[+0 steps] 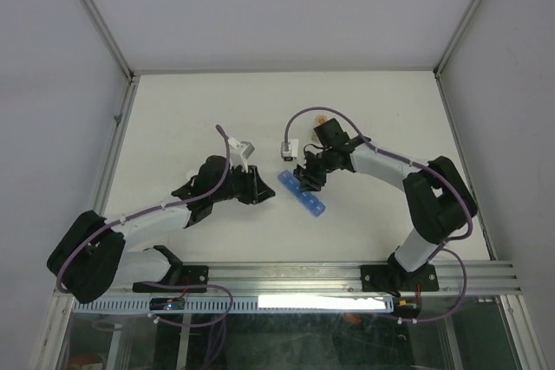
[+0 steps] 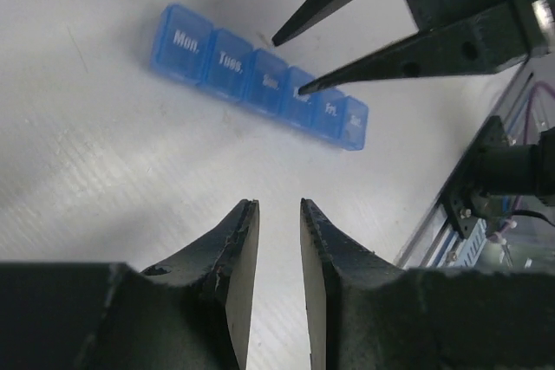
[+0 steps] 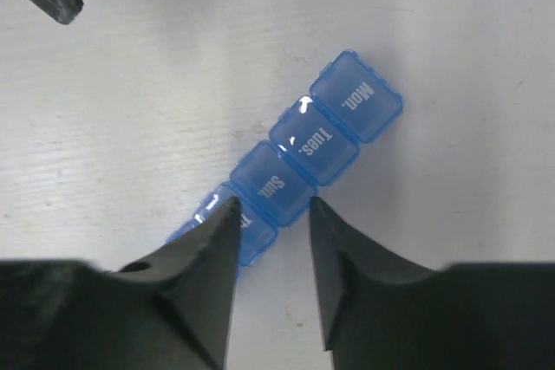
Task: Sort the pills into containers
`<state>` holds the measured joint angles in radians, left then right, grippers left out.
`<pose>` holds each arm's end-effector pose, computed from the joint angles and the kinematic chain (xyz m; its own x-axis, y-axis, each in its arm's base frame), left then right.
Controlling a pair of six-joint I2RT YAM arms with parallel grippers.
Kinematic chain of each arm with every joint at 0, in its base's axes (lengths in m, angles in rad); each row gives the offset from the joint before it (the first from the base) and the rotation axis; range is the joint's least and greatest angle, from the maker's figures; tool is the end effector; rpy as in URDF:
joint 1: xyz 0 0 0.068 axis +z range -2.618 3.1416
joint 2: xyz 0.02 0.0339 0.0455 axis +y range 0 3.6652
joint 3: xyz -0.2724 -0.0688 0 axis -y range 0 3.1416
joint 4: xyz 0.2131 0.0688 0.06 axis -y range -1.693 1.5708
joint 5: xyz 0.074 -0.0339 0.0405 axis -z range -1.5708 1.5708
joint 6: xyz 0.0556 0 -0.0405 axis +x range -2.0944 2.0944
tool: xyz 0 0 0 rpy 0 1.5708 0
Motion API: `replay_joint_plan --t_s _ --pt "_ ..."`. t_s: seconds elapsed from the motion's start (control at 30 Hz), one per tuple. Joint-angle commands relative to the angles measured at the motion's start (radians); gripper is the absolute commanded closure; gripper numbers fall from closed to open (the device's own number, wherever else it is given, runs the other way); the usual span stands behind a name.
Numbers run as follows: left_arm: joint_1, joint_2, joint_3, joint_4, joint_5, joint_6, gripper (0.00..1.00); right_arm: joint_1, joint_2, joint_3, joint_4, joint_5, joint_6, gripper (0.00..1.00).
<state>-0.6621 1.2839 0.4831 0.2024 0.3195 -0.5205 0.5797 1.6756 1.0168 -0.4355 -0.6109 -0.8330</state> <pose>0.1778 -0.1608 0.1921 -0.7775 0.0074 -0.6288 0.4630 0.6834 -0.5644 0.2407 0.1957 0.1952 -0.0052 -0.7279 -0.6857 -1.0000 0.0039 0.0035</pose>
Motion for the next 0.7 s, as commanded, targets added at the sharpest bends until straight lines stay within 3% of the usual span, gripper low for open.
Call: replay_joint_plan --t_s 0.0,0.1,0.17,0.27,0.3,0.67 --pt "-0.010 -0.159 -0.051 0.139 -0.073 -0.010 0.68 -0.004 -0.141 -0.042 -0.006 -0.130 0.181 0.51" --pt "-0.010 -0.237 -0.110 0.233 -0.121 -0.013 0.48 -0.003 -0.239 -0.161 0.063 -0.075 0.206 0.26" --pt "-0.009 -0.275 -0.155 0.321 -0.150 -0.013 0.32 -0.003 -0.285 -0.209 0.120 0.027 0.229 0.15" --pt "-0.008 -0.312 -0.221 0.453 -0.193 -0.020 0.06 0.001 -0.275 -0.215 0.118 0.106 0.232 0.12" --pt "-0.008 -0.317 -0.235 0.482 -0.212 -0.023 0.01 0.007 -0.258 -0.215 0.118 0.130 0.232 0.12" --pt "-0.007 -0.334 -0.240 0.451 -0.250 -0.012 0.01 0.109 -0.146 -0.178 0.125 0.280 0.274 0.15"
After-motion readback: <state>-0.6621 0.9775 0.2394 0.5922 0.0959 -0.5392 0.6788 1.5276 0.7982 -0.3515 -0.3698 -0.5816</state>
